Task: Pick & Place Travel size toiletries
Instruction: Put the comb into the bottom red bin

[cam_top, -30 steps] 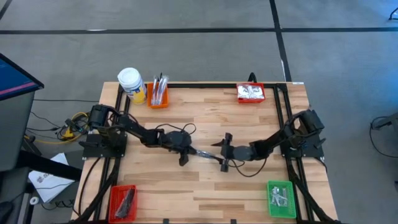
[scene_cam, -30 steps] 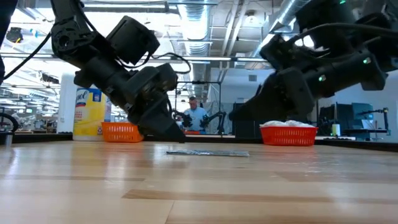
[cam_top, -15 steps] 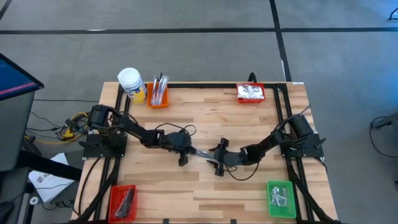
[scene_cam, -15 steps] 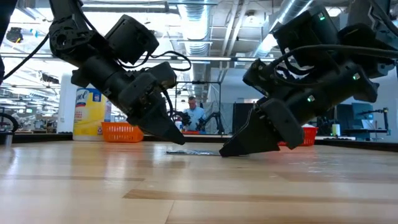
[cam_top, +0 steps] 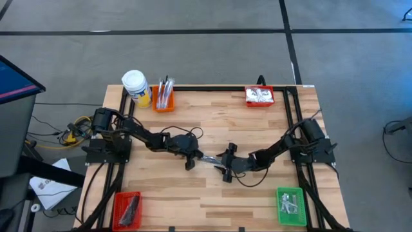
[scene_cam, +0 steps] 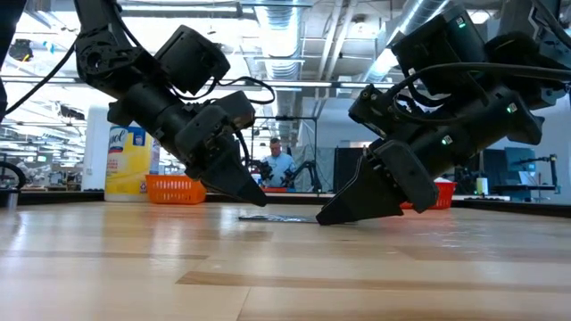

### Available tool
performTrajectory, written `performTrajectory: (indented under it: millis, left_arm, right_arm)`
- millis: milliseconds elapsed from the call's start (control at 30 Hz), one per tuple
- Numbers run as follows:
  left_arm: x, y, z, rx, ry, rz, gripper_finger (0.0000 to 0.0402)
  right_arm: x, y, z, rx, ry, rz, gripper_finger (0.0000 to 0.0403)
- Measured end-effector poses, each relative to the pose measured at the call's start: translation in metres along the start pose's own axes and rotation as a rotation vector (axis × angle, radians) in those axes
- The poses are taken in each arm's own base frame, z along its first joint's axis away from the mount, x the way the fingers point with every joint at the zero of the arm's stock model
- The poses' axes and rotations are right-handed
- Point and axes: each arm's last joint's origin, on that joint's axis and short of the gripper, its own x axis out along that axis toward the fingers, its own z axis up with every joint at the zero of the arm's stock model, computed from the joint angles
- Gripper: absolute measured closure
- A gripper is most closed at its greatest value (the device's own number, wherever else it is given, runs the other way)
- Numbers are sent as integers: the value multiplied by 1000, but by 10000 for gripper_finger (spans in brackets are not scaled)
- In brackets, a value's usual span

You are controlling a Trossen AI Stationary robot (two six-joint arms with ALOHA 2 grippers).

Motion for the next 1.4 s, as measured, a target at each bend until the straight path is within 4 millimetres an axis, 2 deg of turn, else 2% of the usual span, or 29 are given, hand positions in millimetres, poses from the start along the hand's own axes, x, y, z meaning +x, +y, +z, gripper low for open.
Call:
performTrajectory:
  millis: [1100,1400]
  left_arm:
    - [0,2,-5,15,66,5,400]
    - [0,11,-3,-37,72,10,400]
  right_arm:
    - [1,-3,0,-12,7,-3,158]
    - [1,-3,0,-28,6,-3,158]
